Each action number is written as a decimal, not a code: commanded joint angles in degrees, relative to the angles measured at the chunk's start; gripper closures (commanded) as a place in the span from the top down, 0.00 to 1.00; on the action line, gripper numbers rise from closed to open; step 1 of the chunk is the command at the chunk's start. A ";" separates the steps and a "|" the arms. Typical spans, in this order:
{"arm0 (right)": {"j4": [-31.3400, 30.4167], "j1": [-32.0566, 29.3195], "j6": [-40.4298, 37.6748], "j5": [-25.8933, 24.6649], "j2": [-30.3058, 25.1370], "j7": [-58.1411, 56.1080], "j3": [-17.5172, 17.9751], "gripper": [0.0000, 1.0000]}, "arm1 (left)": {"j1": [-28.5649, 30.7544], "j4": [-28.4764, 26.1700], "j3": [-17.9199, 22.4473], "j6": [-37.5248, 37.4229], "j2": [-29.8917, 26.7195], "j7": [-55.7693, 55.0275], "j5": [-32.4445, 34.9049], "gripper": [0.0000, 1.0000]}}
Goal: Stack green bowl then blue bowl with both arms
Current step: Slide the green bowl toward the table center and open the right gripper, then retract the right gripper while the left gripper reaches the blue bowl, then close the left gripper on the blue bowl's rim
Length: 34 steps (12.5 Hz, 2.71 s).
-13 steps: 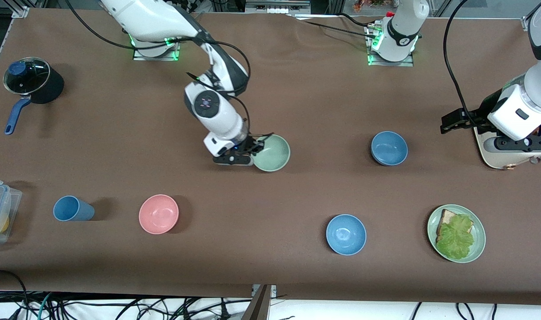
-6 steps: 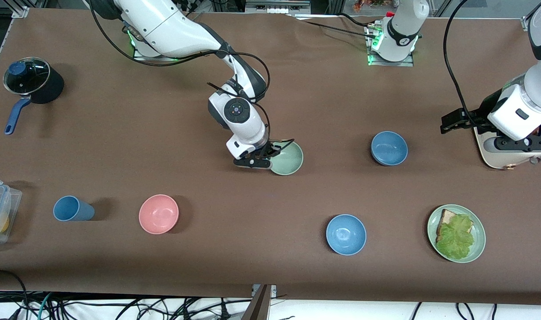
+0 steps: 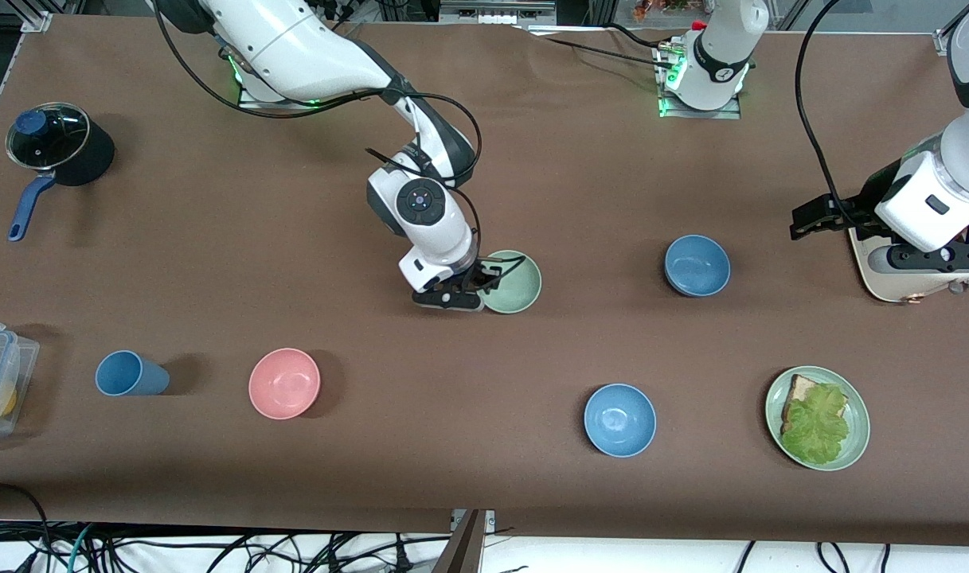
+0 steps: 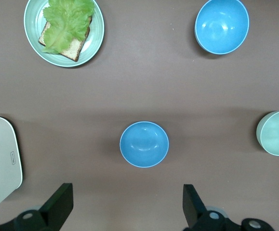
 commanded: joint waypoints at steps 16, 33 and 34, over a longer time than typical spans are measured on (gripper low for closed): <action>-8.28 -23.77 -43.04 6.87 -40.59 -33.69 -9.64 1.00 | 0.44 -12.37 0.01 23.23 11.93 6.66 -0.49 1.00; -1.69 -23.42 -44.82 5.29 -37.70 -38.63 -12.81 1.00 | 4.66 -51.25 1.59 60.53 5.77 40.26 -25.36 0.50; -1.60 -23.42 -44.82 5.29 -37.70 -38.63 -12.81 1.00 | 4.66 -51.25 1.59 60.53 5.86 40.26 -25.80 0.27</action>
